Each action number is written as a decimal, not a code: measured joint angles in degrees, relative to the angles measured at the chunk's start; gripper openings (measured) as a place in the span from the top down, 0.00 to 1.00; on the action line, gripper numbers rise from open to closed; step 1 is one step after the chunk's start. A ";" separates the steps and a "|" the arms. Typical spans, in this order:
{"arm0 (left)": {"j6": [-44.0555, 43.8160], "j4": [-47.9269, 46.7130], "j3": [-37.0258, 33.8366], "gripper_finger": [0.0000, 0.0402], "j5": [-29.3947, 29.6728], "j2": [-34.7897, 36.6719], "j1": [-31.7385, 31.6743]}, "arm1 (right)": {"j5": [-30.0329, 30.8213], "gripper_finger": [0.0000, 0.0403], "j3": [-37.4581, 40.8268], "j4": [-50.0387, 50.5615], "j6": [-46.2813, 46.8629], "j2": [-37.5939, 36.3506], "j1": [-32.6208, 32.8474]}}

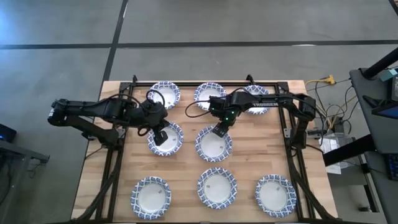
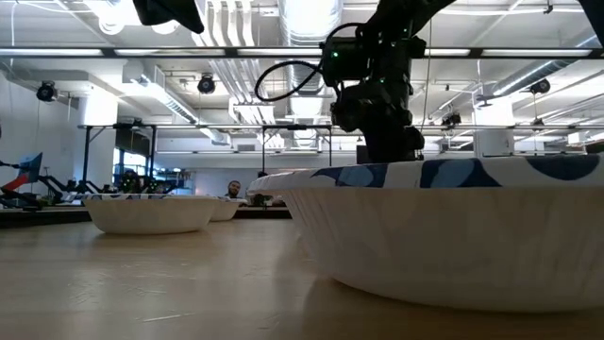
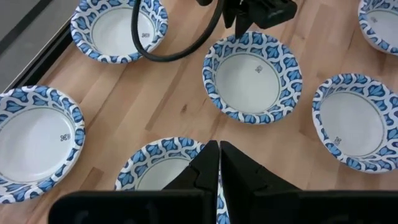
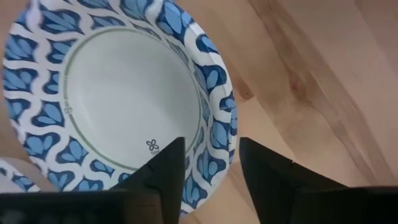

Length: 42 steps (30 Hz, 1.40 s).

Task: Nest bowls inside each other
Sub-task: Stack the white patterned bowl on top of the center white patterned bowl

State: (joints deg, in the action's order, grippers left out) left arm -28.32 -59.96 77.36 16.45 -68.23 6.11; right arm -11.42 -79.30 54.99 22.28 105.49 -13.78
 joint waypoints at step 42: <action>0.22 7.65 -6.40 1.00 -1.64 -0.09 -0.03 | 71.92 0.76 72.95 -44.99 105.00 -72.08 27.25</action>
State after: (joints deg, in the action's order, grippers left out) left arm -28.10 -52.31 70.96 14.81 -68.31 6.09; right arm 60.50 -6.35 10.00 127.28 33.41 13.47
